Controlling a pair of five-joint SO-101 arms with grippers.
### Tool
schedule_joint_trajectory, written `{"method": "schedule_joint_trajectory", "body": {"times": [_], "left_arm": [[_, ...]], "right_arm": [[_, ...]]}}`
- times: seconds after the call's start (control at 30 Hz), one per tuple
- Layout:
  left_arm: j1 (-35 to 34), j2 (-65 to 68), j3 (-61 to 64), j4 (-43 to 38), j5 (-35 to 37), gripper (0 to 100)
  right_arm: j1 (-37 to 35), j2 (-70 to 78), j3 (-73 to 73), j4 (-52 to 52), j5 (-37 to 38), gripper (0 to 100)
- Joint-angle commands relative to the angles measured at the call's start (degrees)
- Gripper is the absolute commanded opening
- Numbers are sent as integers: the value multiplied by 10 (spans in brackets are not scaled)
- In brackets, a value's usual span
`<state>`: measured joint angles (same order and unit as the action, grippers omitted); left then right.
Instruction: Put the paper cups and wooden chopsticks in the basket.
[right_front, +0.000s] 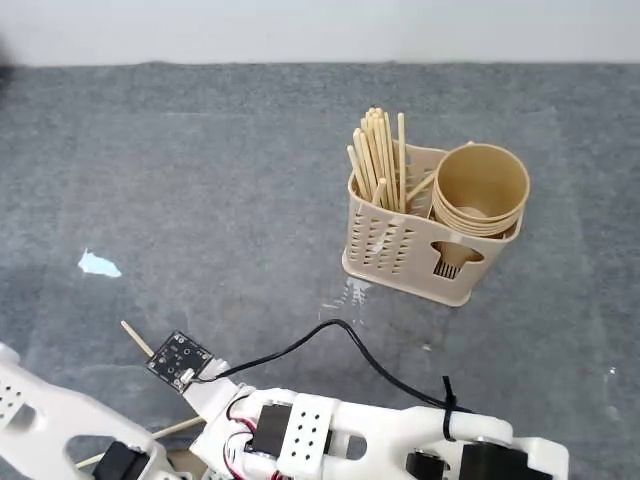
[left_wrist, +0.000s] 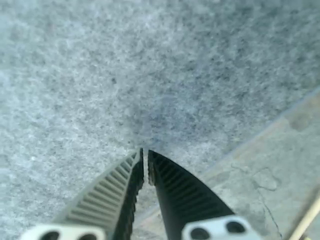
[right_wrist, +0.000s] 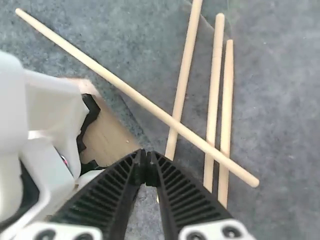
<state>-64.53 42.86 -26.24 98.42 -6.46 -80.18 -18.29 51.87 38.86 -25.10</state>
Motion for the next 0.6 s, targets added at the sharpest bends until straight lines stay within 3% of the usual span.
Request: {"method": "schedule_joint_trajectory", "body": {"times": [0.0,0.13,0.57], "left_arm": [[-4,-7,-25,7,-4,13],[-4,-7,-25,7,-4,13],[-4,-7,-25,7,-4,13]], "right_arm": [[-3,-22,-33,19,-8,8],[-6,-47,-33,65,-10,8],[-31,-44,-7,63,-11,8]]}}
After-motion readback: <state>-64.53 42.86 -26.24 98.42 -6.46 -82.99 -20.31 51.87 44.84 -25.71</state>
